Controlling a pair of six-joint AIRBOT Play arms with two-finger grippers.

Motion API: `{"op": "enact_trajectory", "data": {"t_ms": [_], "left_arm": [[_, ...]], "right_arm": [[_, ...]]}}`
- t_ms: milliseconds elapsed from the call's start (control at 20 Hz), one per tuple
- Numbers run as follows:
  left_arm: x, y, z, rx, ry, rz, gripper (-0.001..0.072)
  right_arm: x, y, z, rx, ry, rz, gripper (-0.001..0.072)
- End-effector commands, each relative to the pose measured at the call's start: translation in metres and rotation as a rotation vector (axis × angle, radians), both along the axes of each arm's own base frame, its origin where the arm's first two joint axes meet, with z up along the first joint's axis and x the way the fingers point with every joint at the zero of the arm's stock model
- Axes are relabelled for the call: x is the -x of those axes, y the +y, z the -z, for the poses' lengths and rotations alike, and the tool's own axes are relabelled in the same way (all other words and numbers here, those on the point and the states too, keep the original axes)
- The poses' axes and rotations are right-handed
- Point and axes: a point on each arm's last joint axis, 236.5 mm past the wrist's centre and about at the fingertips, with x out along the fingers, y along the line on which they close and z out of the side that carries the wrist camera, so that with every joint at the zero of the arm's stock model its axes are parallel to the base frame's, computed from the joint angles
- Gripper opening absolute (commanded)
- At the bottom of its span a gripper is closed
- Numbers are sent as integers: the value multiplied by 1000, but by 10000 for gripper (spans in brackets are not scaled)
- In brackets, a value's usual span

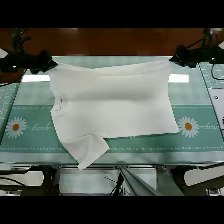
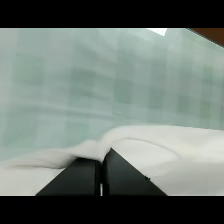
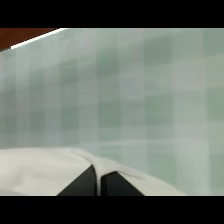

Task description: Fold the shirts.

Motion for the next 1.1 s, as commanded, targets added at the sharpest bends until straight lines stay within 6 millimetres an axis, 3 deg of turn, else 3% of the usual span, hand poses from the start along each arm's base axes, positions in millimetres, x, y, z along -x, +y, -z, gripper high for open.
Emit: {"op": "enact_trajectory", "data": {"t_ms": [0, 150, 250, 350, 500, 550, 750, 950, 1000, 1050], "left_arm": [[-13, -12, 26, 35, 61, 3, 18], [1, -12, 30, 43, 111, 39, 19], [25, -12, 33, 56, 187, 103, 19], [66, -11, 50, 12, 320, 222, 19], [137, -5, 95, -72, 564, 355, 19], [150, -6, 107, -68, 606, 361, 19], [185, -12, 138, -30, 707, 362, 19], [186, -13, 138, -23, 711, 362, 19], [187, -13, 136, -21, 715, 368, 31], [190, -14, 132, -15, 728, 382, 220]], "right_arm": [[-28, 3, 35, -74, 59, 37, 22], [-19, 3, 39, -94, 95, 11, 23], [-3, 5, 28, -165, 103, -67, 23], [27, -6, 37, -158, 194, -142, 23], [87, -29, 75, -29, 430, -235, 23], [99, -31, 88, -14, 482, -244, 23], [112, -19, 122, -26, 531, -230, 23], [103, -20, 125, -25, 503, -201, 27], [103, -20, 125, -27, 507, -193, 160], [105, -20, 124, -33, 517, -194, 584]]}}
